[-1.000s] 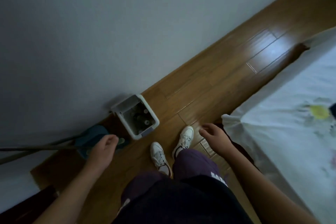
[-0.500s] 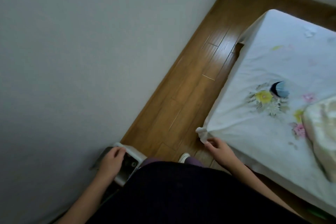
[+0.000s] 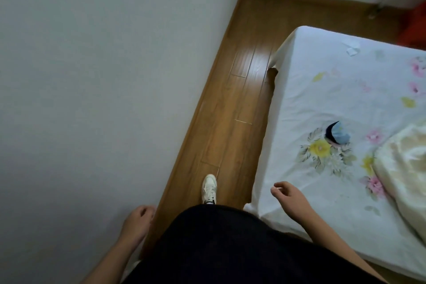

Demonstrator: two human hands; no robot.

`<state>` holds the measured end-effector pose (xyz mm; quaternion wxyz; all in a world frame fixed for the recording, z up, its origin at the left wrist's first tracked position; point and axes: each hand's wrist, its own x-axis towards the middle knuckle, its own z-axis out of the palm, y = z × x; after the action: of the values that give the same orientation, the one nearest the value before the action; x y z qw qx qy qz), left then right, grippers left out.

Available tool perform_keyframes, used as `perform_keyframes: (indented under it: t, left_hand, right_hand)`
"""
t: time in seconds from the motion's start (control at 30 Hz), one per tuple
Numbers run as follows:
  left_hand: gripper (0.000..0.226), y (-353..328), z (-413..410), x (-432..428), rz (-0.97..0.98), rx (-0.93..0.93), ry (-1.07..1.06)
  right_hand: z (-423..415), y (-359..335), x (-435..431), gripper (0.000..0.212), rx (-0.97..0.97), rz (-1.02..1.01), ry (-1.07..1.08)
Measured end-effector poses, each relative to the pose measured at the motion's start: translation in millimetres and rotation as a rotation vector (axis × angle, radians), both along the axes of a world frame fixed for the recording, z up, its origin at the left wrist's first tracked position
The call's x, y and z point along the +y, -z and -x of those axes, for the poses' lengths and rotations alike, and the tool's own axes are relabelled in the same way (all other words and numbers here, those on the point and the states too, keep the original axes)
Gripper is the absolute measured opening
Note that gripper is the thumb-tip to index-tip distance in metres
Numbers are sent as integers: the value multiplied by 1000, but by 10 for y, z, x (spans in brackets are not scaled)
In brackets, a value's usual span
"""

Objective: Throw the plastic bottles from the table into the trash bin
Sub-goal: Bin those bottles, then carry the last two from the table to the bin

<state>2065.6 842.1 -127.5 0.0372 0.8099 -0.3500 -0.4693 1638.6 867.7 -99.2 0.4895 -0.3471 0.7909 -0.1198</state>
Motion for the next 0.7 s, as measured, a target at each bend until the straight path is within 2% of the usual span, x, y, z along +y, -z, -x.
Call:
perform_keyframes:
  t: [0.4,0.57,0.7]
  left_hand:
    - [24,-308,1449,-3260,117,161,377]
    - [28,-250,1977,-4259,112,144,363]
    - [23,-215,2309,-4670,83,103,240]
  right_hand:
    - [882,255,-1253,31,-44,-109,456]
    - [1441,396,-2171,24,-50,-119,467]
    - [1884,274,-3215,22,-41,-95,350]
